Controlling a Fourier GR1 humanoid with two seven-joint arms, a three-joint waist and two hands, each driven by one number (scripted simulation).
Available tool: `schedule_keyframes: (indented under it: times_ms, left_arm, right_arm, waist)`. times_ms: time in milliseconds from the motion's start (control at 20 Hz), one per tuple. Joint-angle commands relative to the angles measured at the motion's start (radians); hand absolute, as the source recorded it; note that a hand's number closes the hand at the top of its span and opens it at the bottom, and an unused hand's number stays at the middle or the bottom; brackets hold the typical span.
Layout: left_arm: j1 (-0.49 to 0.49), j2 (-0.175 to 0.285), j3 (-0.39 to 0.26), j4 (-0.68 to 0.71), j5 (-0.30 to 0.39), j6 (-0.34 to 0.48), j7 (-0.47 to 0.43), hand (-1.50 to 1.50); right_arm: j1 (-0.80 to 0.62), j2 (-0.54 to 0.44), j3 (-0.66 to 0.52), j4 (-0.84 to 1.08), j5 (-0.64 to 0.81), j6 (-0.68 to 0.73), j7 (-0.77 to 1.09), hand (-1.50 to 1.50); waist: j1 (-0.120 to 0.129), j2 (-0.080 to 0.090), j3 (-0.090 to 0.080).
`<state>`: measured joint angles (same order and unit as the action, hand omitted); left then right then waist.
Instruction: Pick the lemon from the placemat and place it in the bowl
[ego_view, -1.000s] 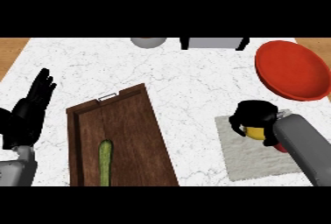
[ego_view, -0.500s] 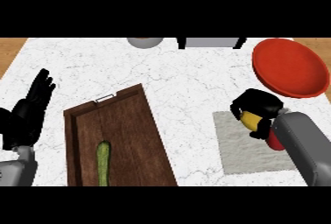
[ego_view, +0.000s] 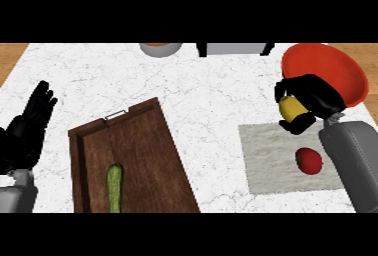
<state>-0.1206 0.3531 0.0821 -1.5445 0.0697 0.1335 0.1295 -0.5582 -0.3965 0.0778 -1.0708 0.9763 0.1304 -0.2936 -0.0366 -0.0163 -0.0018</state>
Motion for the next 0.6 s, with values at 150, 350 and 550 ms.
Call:
schedule_keyframes:
  times_ms: [150,350,550]
  left_arm:
    - [0.002,0.007,0.021,0.036,-0.002,-0.008,-0.023,0.00]
    - [0.025,-0.021,-0.009,-0.016,-0.015,-0.009,-0.017,0.00]
    - [-0.044,-0.076,-0.036,0.029,-0.059,0.023,-0.006,0.00]
  right_arm:
    - [0.001,0.008,-0.170,-0.350,-0.145,0.026,0.188,1.50]
    - [0.039,-0.067,-0.281,-0.500,-0.242,0.151,0.273,1.50]
    - [-0.002,-0.070,-0.335,-0.382,-0.264,0.123,0.260,1.50]
  waist:
    - [-0.014,0.000,-0.001]
    - [0.017,0.008,0.001]
    - [0.035,0.017,0.002]
